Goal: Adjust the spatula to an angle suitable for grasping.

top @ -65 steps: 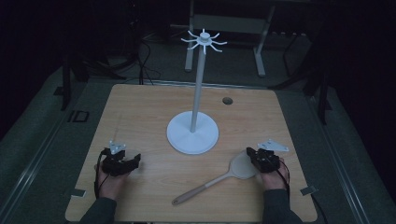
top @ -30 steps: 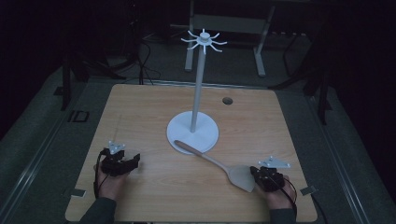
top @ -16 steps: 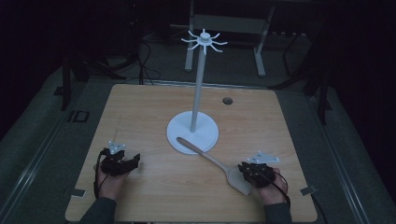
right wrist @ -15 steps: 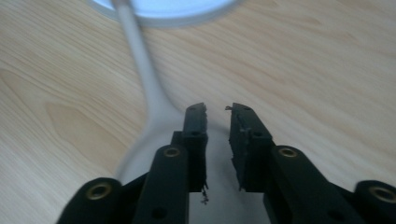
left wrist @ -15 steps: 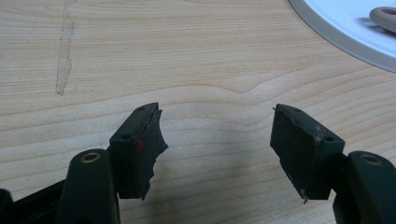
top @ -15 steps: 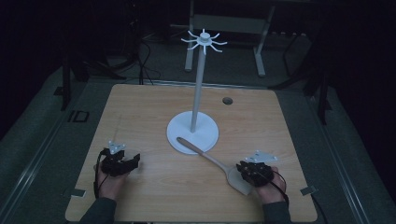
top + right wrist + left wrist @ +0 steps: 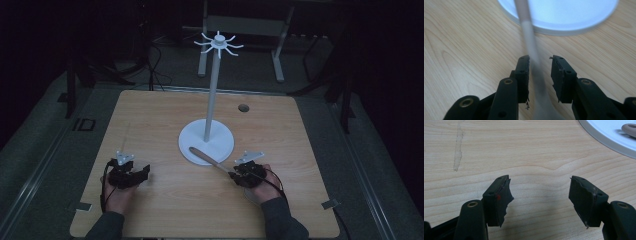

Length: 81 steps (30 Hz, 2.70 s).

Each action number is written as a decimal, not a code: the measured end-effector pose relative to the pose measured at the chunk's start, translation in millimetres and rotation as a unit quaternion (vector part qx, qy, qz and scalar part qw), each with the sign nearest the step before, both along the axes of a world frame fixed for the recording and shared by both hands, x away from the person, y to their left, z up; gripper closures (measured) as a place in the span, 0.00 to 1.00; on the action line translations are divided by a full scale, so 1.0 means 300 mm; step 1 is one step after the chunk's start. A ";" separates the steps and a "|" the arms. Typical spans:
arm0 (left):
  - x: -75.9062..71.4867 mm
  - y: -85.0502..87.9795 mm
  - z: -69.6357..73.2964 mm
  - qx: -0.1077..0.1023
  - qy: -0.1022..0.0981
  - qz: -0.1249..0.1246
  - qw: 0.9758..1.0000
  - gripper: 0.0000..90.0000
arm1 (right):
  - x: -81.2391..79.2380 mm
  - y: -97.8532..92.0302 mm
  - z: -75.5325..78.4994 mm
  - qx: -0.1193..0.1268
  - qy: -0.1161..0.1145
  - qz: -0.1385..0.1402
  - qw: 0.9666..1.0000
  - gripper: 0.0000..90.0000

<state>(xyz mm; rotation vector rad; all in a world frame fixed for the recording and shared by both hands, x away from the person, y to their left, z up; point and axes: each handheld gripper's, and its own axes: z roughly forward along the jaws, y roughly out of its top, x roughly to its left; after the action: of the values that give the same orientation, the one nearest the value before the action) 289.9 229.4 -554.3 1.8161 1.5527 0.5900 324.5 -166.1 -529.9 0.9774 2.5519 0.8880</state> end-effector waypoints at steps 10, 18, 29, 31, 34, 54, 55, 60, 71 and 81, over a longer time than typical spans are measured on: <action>0.000 0.003 0.000 -0.002 0.000 0.000 1.000 0.38 | 0.028 0.034 -0.034 -0.034 0.014 0.020 0.999 0.82; 0.000 0.001 0.000 0.000 0.000 0.001 1.000 0.38 | -0.009 -0.041 -0.020 -0.035 0.004 0.020 0.999 0.86; 0.000 0.000 -0.001 0.000 0.000 0.001 1.000 0.38 | -0.066 -0.169 -0.015 -0.039 0.009 0.005 0.999 0.86; 0.000 -0.001 -0.001 0.001 0.001 0.001 1.000 0.38 | -0.069 -0.186 -0.011 -0.042 0.015 -0.006 0.999 0.86; 0.001 -0.002 -0.001 0.001 0.000 0.001 1.000 0.38 | -0.064 -0.186 -0.003 -0.056 0.020 -0.011 0.998 0.86; 0.001 0.000 -0.002 0.000 0.000 0.001 1.000 0.38 | 0.135 -0.023 0.063 -0.080 0.064 0.007 0.995 0.76; 0.001 0.000 -0.001 0.000 0.000 0.001 1.000 0.38 | 0.144 -0.015 0.057 -0.084 0.072 0.007 0.994 0.76; 0.001 0.002 -0.001 -0.001 0.001 0.000 1.000 0.38 | 0.173 0.015 0.023 -0.098 0.100 0.010 0.990 0.76; 0.001 0.001 -0.001 -0.001 0.000 0.001 1.000 0.38 | 0.208 0.047 0.001 -0.109 0.119 0.006 0.987 0.82; 0.004 -0.001 -0.002 0.001 0.000 -0.002 1.000 0.38 | 0.189 0.058 0.002 -0.121 0.097 0.006 0.988 0.83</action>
<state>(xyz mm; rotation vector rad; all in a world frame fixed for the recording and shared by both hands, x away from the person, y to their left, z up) 291.0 229.2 -554.9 1.8209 1.5491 0.5898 381.2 -148.7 -529.3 1.0186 2.7466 0.4902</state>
